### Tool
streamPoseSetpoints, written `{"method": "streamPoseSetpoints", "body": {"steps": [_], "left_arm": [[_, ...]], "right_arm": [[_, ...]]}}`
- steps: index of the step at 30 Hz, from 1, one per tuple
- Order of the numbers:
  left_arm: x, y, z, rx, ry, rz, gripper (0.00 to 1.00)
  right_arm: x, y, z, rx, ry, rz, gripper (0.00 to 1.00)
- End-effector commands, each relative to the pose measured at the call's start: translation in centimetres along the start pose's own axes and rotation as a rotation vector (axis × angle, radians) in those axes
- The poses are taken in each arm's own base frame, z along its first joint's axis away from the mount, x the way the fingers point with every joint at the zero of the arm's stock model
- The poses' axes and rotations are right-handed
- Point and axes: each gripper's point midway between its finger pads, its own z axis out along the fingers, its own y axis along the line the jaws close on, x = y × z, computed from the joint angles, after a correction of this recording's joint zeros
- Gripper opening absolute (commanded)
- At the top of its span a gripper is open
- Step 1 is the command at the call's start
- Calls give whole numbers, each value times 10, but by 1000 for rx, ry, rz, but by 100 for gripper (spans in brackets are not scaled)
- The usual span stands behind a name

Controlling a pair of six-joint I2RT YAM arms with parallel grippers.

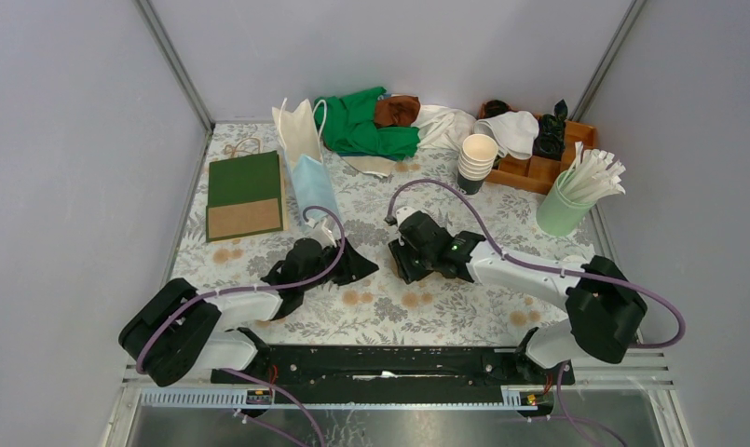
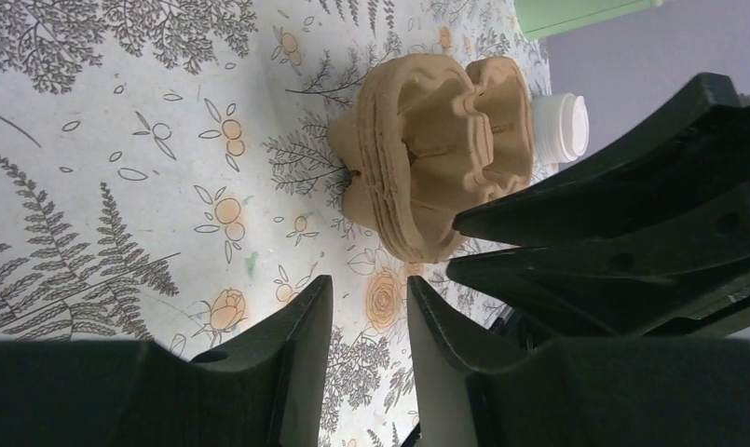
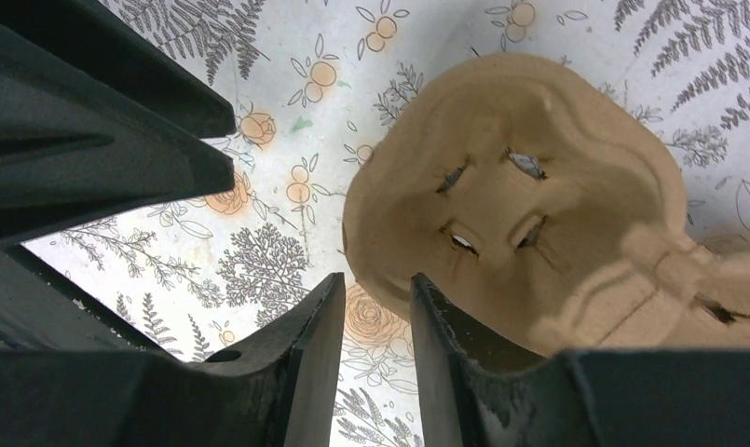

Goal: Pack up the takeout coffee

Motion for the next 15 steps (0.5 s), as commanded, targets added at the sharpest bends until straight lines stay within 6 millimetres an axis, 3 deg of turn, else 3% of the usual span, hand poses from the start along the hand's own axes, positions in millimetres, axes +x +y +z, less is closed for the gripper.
{"method": "streamPoseSetpoints", "body": {"steps": [1,11,15], "left_arm": [[-13,-19,1,80,-35,18,39],[-9,-13,6,66,-8,19,35],[-8,-12,7,66,-3,19,35]], "right_arm": [[-25,17,1,-48,-46,-53,38],[-22,17,15,-33,-21,-78,35],[-22,19,17,-38,-16,-84,29]]}}
